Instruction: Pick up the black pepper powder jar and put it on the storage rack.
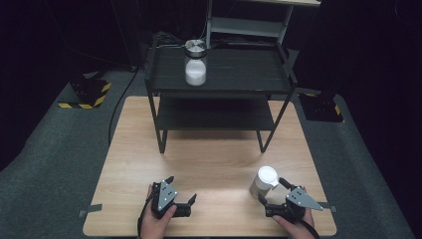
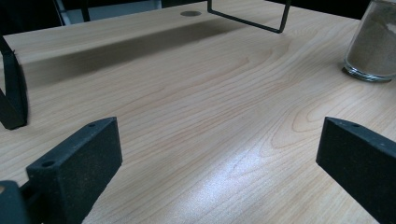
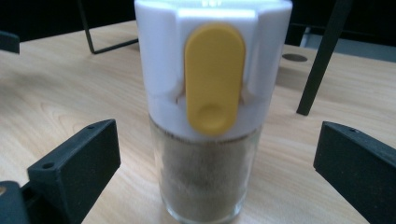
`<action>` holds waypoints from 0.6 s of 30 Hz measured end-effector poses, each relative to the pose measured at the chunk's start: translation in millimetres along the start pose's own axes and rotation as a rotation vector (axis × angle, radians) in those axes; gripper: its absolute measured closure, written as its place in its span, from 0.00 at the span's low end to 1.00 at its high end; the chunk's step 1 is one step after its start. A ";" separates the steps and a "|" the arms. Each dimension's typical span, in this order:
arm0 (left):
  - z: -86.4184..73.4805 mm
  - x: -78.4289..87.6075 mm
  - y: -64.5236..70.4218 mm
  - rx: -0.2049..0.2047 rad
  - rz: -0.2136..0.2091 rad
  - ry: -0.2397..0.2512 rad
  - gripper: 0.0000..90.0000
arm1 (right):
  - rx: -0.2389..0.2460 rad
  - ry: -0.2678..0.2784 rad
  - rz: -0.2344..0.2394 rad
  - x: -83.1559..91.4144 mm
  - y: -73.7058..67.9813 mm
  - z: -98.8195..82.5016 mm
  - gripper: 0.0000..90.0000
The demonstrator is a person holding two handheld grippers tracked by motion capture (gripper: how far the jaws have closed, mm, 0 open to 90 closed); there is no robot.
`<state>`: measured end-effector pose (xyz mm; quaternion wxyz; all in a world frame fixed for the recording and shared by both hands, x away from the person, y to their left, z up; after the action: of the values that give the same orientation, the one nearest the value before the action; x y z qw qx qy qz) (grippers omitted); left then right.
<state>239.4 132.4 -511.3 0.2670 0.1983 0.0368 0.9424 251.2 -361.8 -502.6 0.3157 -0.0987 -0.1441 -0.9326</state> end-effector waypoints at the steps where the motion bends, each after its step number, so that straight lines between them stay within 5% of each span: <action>1: -0.2 0.0 0.3 -0.002 0.000 0.001 0.00 | -0.006 0.009 -0.005 -0.4 -0.8 0.5 0.00; 18: -1.9 1.5 0.7 -0.011 -0.006 0.013 0.00 | -0.030 0.056 -0.015 -9.8 -4.3 2.6 0.19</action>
<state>237.2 132.6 -512.4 0.2705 0.1908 0.0340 0.9430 256.4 -352.2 -503.7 0.3111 -0.0761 -0.1217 -0.9395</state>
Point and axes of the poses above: each handheld gripper's, and its own axes: x roughly backward along the jaws, z roughly out of its top, y roughly to its right, the point moved 6 cm from there along -x, roughly forward along the jaws, and after that the axes turned 11 degrees about x, right-handed, at the moved point
